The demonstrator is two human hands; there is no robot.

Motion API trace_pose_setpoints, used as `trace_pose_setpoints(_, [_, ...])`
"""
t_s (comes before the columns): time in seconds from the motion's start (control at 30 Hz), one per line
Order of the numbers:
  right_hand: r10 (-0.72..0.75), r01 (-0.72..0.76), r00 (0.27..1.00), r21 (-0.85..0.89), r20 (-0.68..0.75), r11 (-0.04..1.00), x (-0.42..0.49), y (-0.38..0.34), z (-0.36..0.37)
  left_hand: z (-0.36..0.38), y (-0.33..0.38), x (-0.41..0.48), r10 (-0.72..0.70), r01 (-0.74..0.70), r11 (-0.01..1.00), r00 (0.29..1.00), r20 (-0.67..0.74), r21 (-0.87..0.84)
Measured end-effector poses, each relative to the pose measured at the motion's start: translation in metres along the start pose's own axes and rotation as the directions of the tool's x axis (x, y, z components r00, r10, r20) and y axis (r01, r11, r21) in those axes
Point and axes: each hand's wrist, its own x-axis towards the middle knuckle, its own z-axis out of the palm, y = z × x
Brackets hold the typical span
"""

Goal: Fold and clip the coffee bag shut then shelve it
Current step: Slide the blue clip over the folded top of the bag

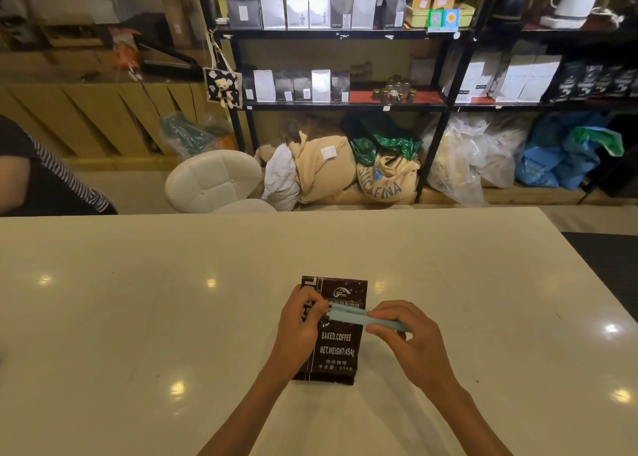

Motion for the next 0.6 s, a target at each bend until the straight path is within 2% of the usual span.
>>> trace_pose_setpoints(0.1, [0.006,-0.007,0.999,0.036,0.035,0.999,-0.002,-0.003,0.000,-0.004,-0.001,0.004,0.030,-0.030,1.000,0.999,-0.011,0.004])
trace_pose_setpoints(0.17, [0.007,-0.013,0.994,0.055,0.105,0.998,-0.001,-0.002,-0.005,-0.008,-0.002,0.007,0.057,-0.057,0.998,0.998,-0.012,0.010])
trace_pose_setpoints(0.23, [0.035,-0.035,0.981,0.001,0.193,0.999,-0.001,-0.001,-0.012,-0.013,-0.004,0.009,0.069,-0.069,0.998,0.997,-0.037,0.009])
trace_pose_setpoints(0.3, [0.063,-0.060,0.975,-0.022,0.211,0.998,0.000,-0.002,-0.023,-0.017,-0.008,0.009,0.068,-0.069,0.998,0.996,-0.054,-0.013])
trace_pose_setpoints(0.43, [0.060,-0.059,0.998,-0.056,0.028,0.997,0.007,0.005,-0.067,-0.022,-0.018,0.005,0.084,-0.083,0.992,0.996,0.007,-0.099])
trace_pose_setpoints(0.5, [0.119,-0.121,0.991,-0.032,-0.056,0.992,0.015,0.014,-0.089,-0.022,-0.021,0.001,0.041,-0.039,0.978,0.999,0.005,-0.204])
trace_pose_setpoints(0.6, [0.166,-0.167,0.983,-0.012,-0.078,0.986,0.031,0.019,-0.078,-0.019,-0.022,-0.002,-0.068,0.056,0.910,0.998,-0.015,-0.412])
